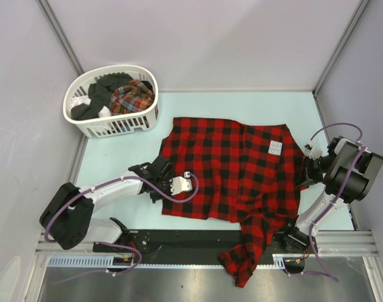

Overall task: Fold and stack the long sleeve shirts
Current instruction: Flatten the shirt out

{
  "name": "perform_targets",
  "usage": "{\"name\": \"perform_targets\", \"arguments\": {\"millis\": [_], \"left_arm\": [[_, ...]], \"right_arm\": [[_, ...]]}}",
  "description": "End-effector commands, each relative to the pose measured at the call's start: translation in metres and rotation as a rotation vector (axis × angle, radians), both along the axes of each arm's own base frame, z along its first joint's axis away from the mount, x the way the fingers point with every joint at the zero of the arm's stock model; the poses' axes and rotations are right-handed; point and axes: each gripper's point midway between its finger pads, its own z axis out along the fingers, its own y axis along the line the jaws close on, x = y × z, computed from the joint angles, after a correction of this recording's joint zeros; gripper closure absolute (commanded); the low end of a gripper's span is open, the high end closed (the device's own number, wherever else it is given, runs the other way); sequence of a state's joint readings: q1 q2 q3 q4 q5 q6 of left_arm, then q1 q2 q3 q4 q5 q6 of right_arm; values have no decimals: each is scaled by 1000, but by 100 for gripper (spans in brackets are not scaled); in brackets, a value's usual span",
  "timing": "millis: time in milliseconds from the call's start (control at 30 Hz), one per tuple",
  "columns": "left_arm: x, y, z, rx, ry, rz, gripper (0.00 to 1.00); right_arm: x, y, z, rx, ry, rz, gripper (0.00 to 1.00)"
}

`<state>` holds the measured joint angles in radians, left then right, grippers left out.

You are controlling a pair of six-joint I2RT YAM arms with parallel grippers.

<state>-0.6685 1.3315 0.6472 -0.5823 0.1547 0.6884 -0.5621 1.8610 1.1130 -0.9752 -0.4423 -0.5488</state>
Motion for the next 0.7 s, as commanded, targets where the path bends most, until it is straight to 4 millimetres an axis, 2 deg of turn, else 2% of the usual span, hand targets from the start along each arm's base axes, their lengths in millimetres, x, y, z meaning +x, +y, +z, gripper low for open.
{"name": "perform_targets", "arguments": {"millis": [0, 100, 200, 233, 267, 300, 333, 367, 467, 500, 567, 600, 667], "left_arm": [[-19, 42, -12, 166, 20, -30, 100], [-22, 45, -12, 176, 24, -31, 100], [-21, 43, -10, 166, 22, -18, 100], [-21, 42, -9, 158, 25, -11, 99], [-19, 39, -7, 148, 24, 0, 96], [-18, 36, -5, 136, 29, 6, 86], [-20, 30, -3, 110, 40, 3, 83], [-21, 26, 2, 90, 55, 2, 78], [-22, 17, 11, 37, 69, 6, 71], [-21, 15, 14, 23, 67, 13, 63], [-20, 8, 22, -19, 76, 17, 57], [-18, 6, 24, -34, 75, 23, 52], [-14, 3, 28, -50, 71, 33, 49]], "right_arm": [[59, -49, -22, -211, -174, 39, 100], [68, -52, -16, -213, -193, 38, 100], [68, -47, -5, -151, -204, 16, 100], [71, -54, 4, -136, -226, -5, 95], [68, -43, 14, -52, -237, -6, 86], [68, -44, 21, -22, -253, -18, 61], [73, -47, 34, 0, -285, -18, 52], [67, -42, 44, 62, -287, -27, 46], [66, -48, 65, 94, -322, -17, 44], [67, -51, 68, 94, -330, -18, 39], [71, -56, 73, 94, -355, -24, 35], [73, -58, 71, 93, -348, -47, 34], [83, -61, 66, 100, -366, -72, 33]]}}
